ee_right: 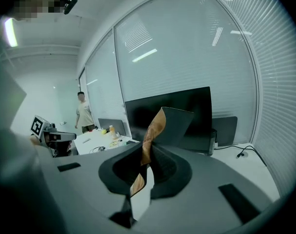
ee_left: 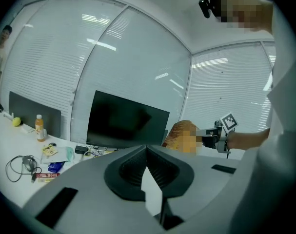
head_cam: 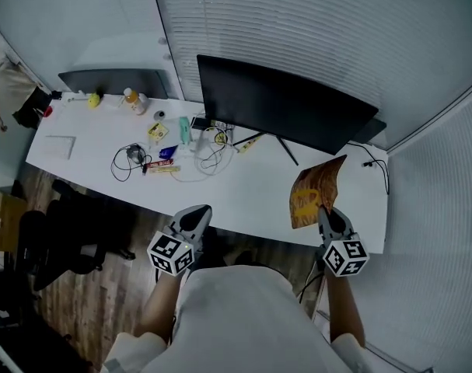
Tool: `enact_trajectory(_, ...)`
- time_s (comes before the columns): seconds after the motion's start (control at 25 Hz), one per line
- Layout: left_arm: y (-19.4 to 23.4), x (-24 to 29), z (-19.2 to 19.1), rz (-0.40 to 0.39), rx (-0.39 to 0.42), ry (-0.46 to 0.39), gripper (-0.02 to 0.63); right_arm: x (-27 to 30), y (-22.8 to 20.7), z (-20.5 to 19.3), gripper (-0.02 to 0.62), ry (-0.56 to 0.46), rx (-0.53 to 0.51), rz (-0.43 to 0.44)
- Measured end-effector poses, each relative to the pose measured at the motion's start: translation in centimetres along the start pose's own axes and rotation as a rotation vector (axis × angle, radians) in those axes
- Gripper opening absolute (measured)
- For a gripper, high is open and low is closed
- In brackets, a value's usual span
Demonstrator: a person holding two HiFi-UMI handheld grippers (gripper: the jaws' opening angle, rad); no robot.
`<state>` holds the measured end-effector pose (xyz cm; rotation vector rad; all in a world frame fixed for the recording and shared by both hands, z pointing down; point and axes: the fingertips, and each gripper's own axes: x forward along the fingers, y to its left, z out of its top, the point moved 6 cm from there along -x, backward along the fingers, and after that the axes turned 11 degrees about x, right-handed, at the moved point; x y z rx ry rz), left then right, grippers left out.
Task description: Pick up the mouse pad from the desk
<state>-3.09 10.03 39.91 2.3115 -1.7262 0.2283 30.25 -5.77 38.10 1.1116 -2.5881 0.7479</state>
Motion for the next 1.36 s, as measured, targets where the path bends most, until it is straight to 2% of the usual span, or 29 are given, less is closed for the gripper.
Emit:
enact_trajectory(0.24, 0.7, -3.1, 0.8, 0.029, 0.02, -0.019, 0.017, -1.0, 2.3, -0.2, 0.049, -0.038, -0.008, 0.016)
enact_trajectory(0.64, 3.6, -6.8, 1.2, 0.012, 0.049, -0.014, 0.017, -1.7, 6.7, -0.2, 0.049, -0.098, -0.006, 0.008)
enact_trajectory(1.36, 5.0, -8.3, 1.2, 0.002, 0.052, -0.04, 0.017, -1.3, 10.2, 0.2, 0.049, -0.126, -0.039, 0.024)
